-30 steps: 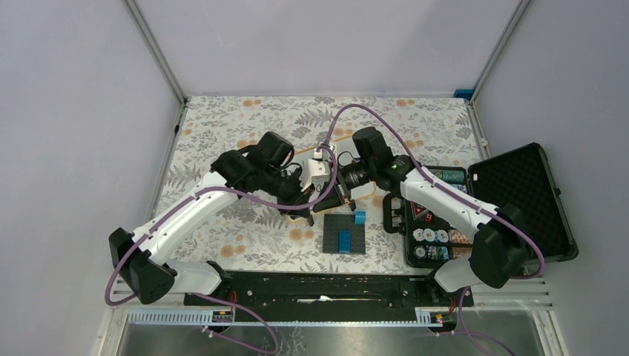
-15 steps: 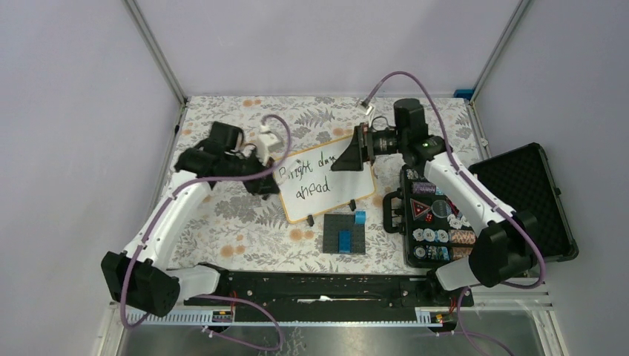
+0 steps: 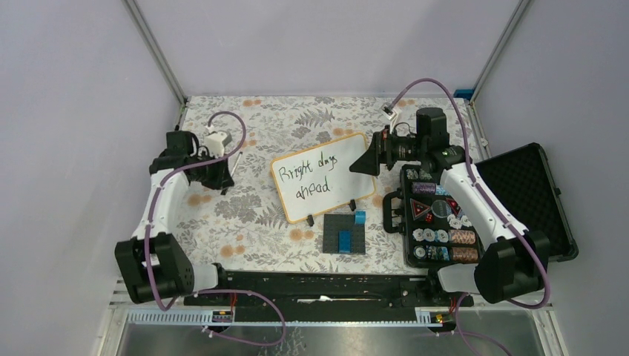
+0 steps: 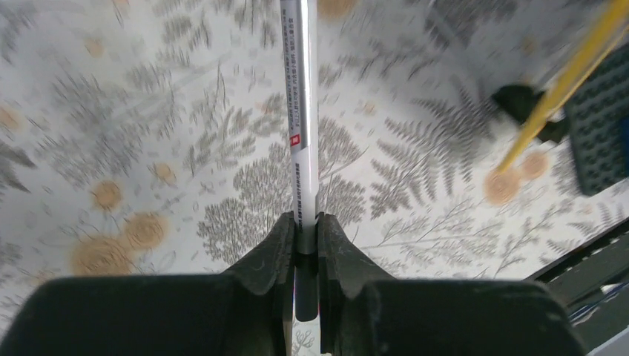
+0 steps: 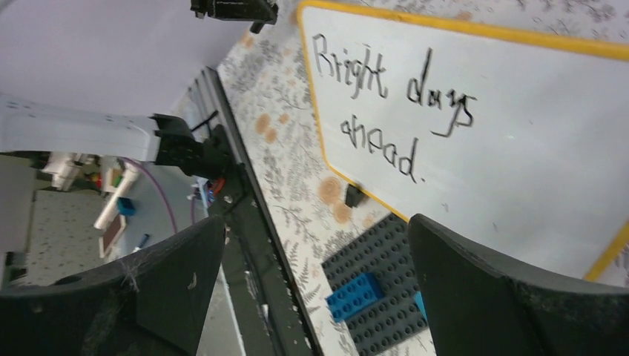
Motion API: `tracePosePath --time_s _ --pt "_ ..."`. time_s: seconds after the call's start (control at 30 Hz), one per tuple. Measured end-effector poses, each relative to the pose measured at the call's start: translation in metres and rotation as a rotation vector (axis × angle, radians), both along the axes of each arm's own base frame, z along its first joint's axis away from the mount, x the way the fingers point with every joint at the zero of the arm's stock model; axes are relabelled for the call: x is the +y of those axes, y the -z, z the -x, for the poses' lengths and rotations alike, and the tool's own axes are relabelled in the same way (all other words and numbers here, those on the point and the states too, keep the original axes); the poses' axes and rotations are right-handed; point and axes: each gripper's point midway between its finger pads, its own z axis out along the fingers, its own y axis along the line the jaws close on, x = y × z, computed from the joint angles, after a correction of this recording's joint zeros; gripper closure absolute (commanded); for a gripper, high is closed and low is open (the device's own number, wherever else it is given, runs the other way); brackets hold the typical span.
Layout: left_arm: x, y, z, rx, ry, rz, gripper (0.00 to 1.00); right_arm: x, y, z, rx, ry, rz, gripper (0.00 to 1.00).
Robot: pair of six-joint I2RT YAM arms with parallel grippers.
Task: Write a sentence on the whiteboard
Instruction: Put down the whiteboard marker at the center of the board.
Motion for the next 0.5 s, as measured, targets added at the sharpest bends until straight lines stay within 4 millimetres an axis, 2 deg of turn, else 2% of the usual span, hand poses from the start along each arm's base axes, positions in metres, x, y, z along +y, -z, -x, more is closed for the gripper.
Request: tracePosePath --time_s 0.13,0.2,0.5 --pt "0.010 0.052 0.014 0.113 -0.009 -0.059 1.00 -0.008 0.022 0.000 -0.015 0.033 0.072 0.01" --pt "0.013 0.069 0.020 0.156 -0.009 -0.072 0.97 -0.011 0.029 0.001 -0.013 0.040 0.094 0.00" --pt "0.020 0.112 0.018 0.260 -0.008 -0.097 0.92 -0.017 0.043 0.002 -0.017 0.056 0.138 0.00"
